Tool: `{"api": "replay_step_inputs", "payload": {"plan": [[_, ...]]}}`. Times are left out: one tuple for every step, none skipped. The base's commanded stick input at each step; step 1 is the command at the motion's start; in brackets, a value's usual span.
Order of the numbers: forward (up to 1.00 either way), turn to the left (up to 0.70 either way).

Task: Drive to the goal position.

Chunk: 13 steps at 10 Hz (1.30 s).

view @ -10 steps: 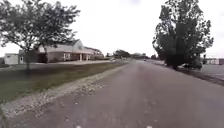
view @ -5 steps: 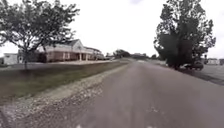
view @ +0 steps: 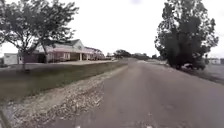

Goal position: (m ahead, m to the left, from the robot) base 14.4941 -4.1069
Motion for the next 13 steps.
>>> {"api": "replay_step_inputs", "payload": {"plan": [[0.70,-0.35],[0.70,-0.35],[0.70,-0.35],[0.70,-0.35],[0.70,-0.35],[0.70,-0.13],[0.70,0.00],[0.70,0.00],[0.70,0.00],[0.70,0.00],[0.70,0.00],[0.70,0.00],[0.70,0.00]]}}
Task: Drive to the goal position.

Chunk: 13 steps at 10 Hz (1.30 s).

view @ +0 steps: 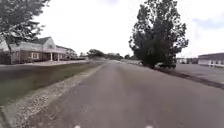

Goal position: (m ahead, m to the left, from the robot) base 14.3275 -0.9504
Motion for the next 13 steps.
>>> {"api": "replay_step_inputs", "payload": {"plan": [[0.70,0.00],[0.70,0.00],[0.70,0.00],[0.70,0.00],[0.70,0.00],[0.70,0.00],[0.70,0.00],[0.70,0.00],[0.70,0.00],[0.70,0.00],[0.70,0.00],[0.70,0.00],[0.70,0.00]]}}
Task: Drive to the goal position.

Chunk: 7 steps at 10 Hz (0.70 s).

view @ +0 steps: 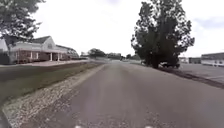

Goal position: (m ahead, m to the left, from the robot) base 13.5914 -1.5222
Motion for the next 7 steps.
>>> {"api": "replay_step_inputs", "payload": {"plan": [[0.70,0.00],[0.70,0.00],[0.70,0.00],[0.70,0.00],[0.70,0.00],[0.70,0.00],[0.70,0.00]]}}
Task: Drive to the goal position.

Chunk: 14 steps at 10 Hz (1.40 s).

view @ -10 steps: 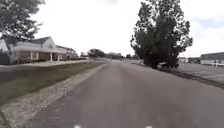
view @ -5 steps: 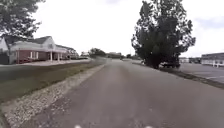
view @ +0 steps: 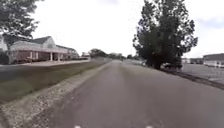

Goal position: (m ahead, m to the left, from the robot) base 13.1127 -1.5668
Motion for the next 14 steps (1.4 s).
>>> {"api": "replay_step_inputs", "payload": {"plan": [[0.70,0.00],[0.70,0.00],[0.70,0.00],[0.70,0.00],[0.70,0.00],[0.70,0.00],[0.70,0.00],[0.70,-0.07],[0.70,-0.20],[0.70,-0.33],[0.70,-0.35],[0.70,-0.35],[0.70,-0.35],[0.70,-0.35]]}}
